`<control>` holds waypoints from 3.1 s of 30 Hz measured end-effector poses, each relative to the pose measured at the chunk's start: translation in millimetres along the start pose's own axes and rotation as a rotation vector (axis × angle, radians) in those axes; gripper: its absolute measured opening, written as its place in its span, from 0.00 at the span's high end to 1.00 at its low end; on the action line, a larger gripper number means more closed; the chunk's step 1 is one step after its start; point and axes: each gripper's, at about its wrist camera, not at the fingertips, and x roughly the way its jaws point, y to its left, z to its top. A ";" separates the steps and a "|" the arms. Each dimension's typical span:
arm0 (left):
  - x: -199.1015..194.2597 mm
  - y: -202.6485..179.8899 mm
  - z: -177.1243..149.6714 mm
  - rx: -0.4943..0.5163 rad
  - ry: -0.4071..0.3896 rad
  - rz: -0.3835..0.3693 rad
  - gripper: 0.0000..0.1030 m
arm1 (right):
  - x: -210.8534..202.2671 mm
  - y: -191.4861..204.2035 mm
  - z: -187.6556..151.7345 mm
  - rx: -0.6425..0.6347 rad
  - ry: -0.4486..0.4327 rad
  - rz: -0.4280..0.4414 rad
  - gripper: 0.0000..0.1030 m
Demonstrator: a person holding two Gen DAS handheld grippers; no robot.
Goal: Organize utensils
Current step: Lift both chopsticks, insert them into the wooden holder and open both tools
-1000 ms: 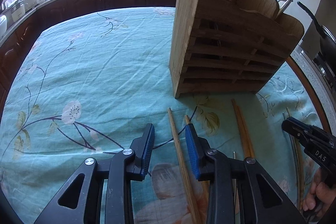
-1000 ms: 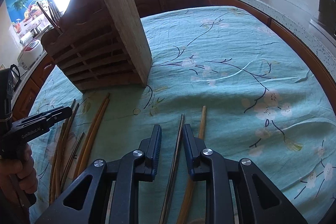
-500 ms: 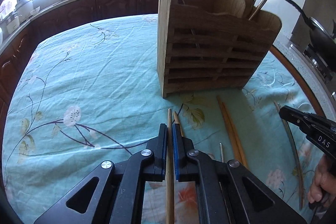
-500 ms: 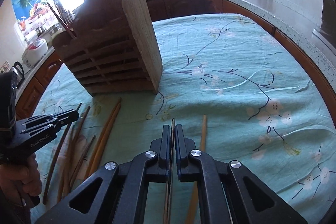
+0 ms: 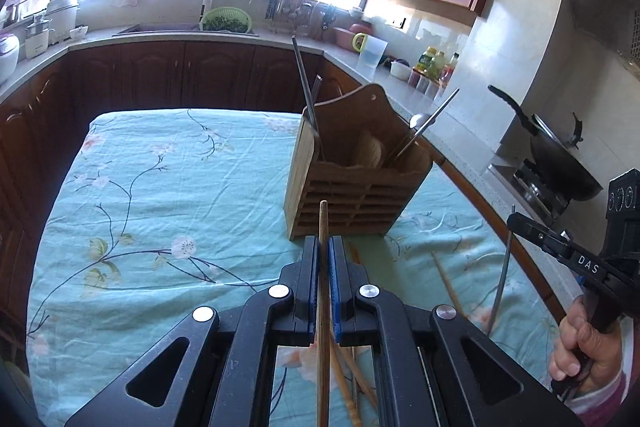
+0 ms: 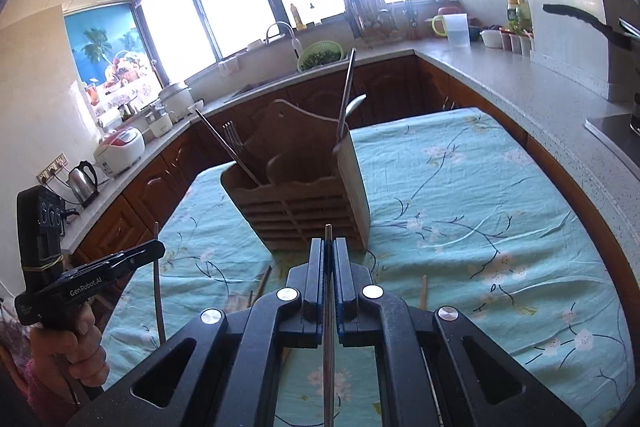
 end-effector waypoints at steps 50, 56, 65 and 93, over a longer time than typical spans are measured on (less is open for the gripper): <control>58.2 8.6 74.5 -0.161 -0.500 0.055 0.97 | 32.6 -1.8 115.5 0.060 -0.335 -0.043 0.96; 95.1 5.9 49.8 -0.158 -0.416 0.071 0.97 | 57.2 -8.5 93.9 0.059 -0.299 -0.055 0.96; 105.5 7.6 59.3 -0.117 -0.354 0.063 0.96 | 75.8 -17.9 85.8 0.073 -0.231 -0.062 0.95; 14.9 24.8 9.9 -0.144 -0.288 0.124 0.22 | 4.5 -33.0 49.3 0.123 -0.268 -0.036 0.03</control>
